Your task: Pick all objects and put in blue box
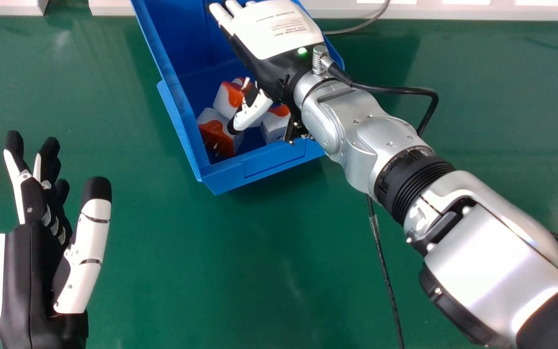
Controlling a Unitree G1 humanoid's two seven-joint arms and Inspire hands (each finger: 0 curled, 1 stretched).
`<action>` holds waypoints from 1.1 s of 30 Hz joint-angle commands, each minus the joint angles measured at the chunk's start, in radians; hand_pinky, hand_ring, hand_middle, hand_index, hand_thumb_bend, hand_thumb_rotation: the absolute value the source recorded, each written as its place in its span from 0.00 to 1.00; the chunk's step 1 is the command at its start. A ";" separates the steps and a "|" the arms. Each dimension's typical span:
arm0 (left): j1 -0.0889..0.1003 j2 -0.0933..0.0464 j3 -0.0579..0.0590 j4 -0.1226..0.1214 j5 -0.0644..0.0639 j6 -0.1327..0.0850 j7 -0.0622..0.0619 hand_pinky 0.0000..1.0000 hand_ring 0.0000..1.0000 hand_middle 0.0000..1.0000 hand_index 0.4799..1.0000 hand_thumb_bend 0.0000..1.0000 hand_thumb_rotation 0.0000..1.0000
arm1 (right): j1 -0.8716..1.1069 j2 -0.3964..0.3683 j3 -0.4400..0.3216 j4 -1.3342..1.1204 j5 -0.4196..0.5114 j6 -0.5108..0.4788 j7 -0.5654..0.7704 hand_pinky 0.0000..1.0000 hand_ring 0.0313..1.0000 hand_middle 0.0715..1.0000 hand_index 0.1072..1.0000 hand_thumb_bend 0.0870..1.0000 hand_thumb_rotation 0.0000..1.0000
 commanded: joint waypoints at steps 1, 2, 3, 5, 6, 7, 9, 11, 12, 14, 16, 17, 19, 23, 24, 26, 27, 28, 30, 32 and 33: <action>-0.003 0.004 -0.004 -0.009 -0.006 -0.027 -0.005 1.00 1.00 0.98 0.95 0.45 0.65 | -0.039 -0.005 -0.015 -0.019 0.019 0.014 -0.011 0.81 0.97 1.00 1.00 0.55 0.36; -0.007 0.006 -0.004 -0.007 -0.007 -0.027 -0.006 1.00 1.00 0.98 0.95 0.46 0.66 | -0.035 -0.006 -0.023 -0.022 0.027 0.016 -0.010 0.83 0.98 1.00 1.00 0.53 0.35; -0.010 0.007 -0.004 -0.005 -0.010 -0.026 -0.008 1.00 1.00 0.98 0.95 0.46 0.66 | -0.029 -0.007 -0.027 -0.027 0.033 0.017 -0.014 0.83 0.98 1.00 1.00 0.52 0.35; -0.020 0.009 -0.002 0.002 -0.012 -0.028 -0.010 1.00 1.00 0.98 0.95 0.47 0.65 | -0.021 -0.011 -0.027 -0.036 0.039 0.017 -0.021 0.83 0.97 1.00 1.00 0.49 0.35; -0.024 0.009 0.000 0.005 -0.011 -0.029 -0.012 1.00 1.00 0.98 0.95 0.46 0.65 | -0.018 -0.012 -0.027 -0.040 0.040 0.017 -0.023 0.83 0.97 1.00 1.00 0.46 0.36; -0.029 0.010 0.001 0.009 -0.011 -0.031 -0.012 1.00 1.00 0.98 0.95 0.46 0.65 | -0.013 -0.014 -0.031 -0.045 0.044 0.016 -0.027 0.83 0.97 1.00 1.00 0.44 0.37; -0.040 0.013 0.004 0.018 -0.009 -0.034 -0.014 1.00 1.00 0.99 0.96 0.44 0.65 | -0.002 -0.016 -0.043 -0.061 0.055 0.008 -0.039 0.83 0.98 1.00 1.00 0.42 0.34; -0.053 0.016 0.007 0.030 -0.008 -0.042 -0.015 1.00 1.00 0.98 0.95 0.44 0.65 | 0.015 -0.022 -0.046 -0.094 0.056 0.000 -0.061 0.84 0.98 1.00 0.99 0.39 0.28; -0.058 0.017 0.009 0.033 -0.004 -0.045 -0.014 1.00 1.00 0.98 0.95 0.43 0.65 | 0.029 -0.028 -0.045 -0.120 0.055 -0.006 -0.077 0.85 0.98 1.00 0.99 0.38 0.26; -0.065 0.021 0.011 0.038 -0.010 -0.046 -0.017 1.00 1.00 0.98 0.96 0.43 0.66 | 0.061 -0.041 -0.048 -0.176 0.056 -0.008 -0.101 0.85 0.97 1.00 0.98 0.35 0.21; -0.068 0.022 0.013 0.035 -0.007 -0.039 -0.016 1.00 1.00 0.98 0.96 0.43 0.66 | 0.106 -0.062 -0.049 -0.256 0.050 -0.005 -0.120 0.87 0.98 1.00 0.99 0.32 0.21; -0.069 0.023 0.014 0.033 -0.005 -0.035 -0.015 1.00 1.00 0.98 0.96 0.43 0.66 | 0.138 -0.075 -0.052 -0.308 0.048 -0.011 -0.141 0.87 0.98 1.00 0.98 0.30 0.21; -0.072 0.024 0.015 0.034 -0.011 -0.034 -0.018 1.00 1.00 0.98 0.96 0.42 0.66 | 0.217 -0.107 -0.057 -0.434 0.036 -0.011 -0.175 0.83 0.95 1.00 0.97 0.28 0.23; -0.079 0.026 0.018 0.035 -0.020 -0.028 -0.021 1.00 1.00 0.98 0.95 0.42 0.63 | 0.399 -0.155 -0.082 -0.717 0.025 0.017 -0.181 0.82 0.96 1.00 1.00 0.21 0.41; -0.082 0.027 0.019 0.036 -0.020 -0.026 -0.022 1.00 1.00 0.98 0.95 0.43 0.63 | 0.446 -0.165 -0.088 -0.783 0.017 0.022 -0.187 0.80 0.95 0.99 0.99 0.21 0.40; -0.088 0.030 0.019 0.039 -0.026 -0.022 -0.026 1.00 1.00 0.99 0.96 0.42 0.63 | 0.541 -0.185 -0.099 -0.910 0.008 0.020 -0.189 0.76 0.93 0.97 0.97 0.21 0.41; -0.092 0.033 0.019 0.043 -0.030 -0.023 -0.029 1.00 1.00 0.99 0.97 0.41 0.62 | 0.593 -0.194 -0.105 -0.973 0.004 0.021 -0.188 0.78 0.94 0.98 0.98 0.20 0.42; -0.095 0.035 0.019 0.045 -0.035 -0.021 -0.030 1.00 1.00 0.99 0.98 0.40 0.61 | 0.639 -0.201 -0.110 -1.025 0.002 0.020 -0.189 0.79 0.95 0.99 0.98 0.19 0.43; -0.101 0.037 0.019 0.048 -0.036 -0.017 -0.030 1.00 1.00 0.99 0.98 0.41 0.61 | 0.724 -0.217 -0.120 -1.107 0.008 -0.007 -0.203 0.80 0.96 1.00 0.98 0.19 0.42; -0.106 0.038 0.021 0.051 -0.034 -0.017 -0.030 1.00 1.00 1.00 0.98 0.41 0.62 | 0.802 -0.238 -0.129 -1.159 0.021 -0.053 -0.219 0.80 0.95 1.00 0.98 0.18 0.42; -0.107 0.039 0.021 0.052 -0.032 -0.015 -0.030 1.00 1.00 1.00 0.98 0.41 0.62 | 0.839 -0.250 -0.135 -1.176 0.031 -0.081 -0.225 0.82 0.96 1.00 0.99 0.18 0.48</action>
